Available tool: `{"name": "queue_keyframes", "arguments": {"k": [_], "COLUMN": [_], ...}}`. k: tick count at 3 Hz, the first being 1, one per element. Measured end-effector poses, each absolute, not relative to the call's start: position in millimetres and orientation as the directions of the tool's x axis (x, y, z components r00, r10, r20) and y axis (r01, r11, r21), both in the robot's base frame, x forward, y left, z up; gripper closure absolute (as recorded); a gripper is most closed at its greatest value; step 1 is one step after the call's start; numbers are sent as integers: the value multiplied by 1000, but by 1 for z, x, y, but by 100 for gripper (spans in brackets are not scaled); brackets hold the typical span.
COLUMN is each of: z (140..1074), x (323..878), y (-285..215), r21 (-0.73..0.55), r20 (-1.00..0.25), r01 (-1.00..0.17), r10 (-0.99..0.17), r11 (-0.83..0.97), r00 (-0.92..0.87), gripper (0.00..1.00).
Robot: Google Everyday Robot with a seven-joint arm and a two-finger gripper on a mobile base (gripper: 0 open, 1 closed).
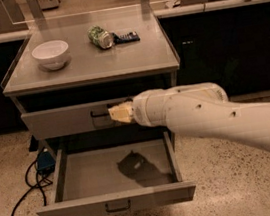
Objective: Place rxbar chocolate into middle drawer
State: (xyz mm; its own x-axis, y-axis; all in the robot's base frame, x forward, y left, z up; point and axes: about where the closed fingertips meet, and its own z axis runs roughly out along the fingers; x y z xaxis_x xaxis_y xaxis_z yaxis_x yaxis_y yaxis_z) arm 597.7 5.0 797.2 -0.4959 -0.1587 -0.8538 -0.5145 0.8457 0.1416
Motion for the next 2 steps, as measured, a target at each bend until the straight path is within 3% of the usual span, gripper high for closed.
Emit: {"name": "queue_keyframes", "arguments": {"k": [2], "z": [770], "x": [580], "y": [3], "r21": [159], "r20": [-833], "r01": [-503], "r10": [-158], "r11": [850], "r00": [-531], "gripper": [100]}}
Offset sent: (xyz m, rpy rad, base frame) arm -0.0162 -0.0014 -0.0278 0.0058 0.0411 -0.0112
